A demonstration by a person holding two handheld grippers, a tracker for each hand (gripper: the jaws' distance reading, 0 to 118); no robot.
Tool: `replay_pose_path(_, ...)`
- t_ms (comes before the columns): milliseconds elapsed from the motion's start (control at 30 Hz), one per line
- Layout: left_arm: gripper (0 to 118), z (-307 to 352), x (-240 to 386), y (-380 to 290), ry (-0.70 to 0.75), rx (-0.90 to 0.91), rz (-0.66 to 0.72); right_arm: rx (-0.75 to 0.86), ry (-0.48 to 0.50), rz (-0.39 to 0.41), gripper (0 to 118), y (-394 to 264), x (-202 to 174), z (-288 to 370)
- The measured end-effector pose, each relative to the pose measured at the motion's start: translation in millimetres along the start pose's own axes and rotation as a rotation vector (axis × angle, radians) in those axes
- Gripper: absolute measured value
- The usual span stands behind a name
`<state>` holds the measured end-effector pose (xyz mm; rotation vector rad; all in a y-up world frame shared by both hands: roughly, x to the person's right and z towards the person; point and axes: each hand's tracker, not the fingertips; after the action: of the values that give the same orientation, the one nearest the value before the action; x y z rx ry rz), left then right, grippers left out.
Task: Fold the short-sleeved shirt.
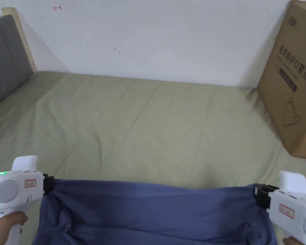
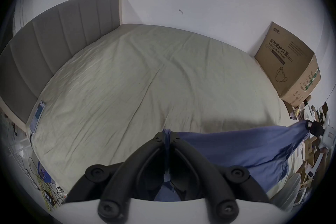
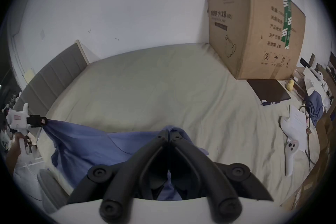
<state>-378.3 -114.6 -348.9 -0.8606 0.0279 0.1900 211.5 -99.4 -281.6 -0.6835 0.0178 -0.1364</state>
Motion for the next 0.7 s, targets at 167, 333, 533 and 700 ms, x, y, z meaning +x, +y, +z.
replay_pose_path(167, 2, 20.7, -16.7, -38.1, -0.004, -0.041, 0.012, -0.023, 0.028, -0.02, 0, -49.2, 9.8, 33.5)
replay_pose_path(333, 2, 14.8, -26.4, -93.3, 0.024, -0.142, 0.007, -0.153, -0.022, -0.042, 0, -109.8, 11.5, 31.7)
replay_pose_path(533, 2, -5.9, -32.5, -142.5, 0.06, -0.231, -0.006, -0.299, -0.104, -0.096, 0, -155.9, 19.5, 0.6)
replay_pose_path(700, 30, -15.4, -31.4, -144.1, 0.079, -0.227, -0.019, -0.302, -0.131, -0.073, 37, -150.5, 5.7, 3.5)
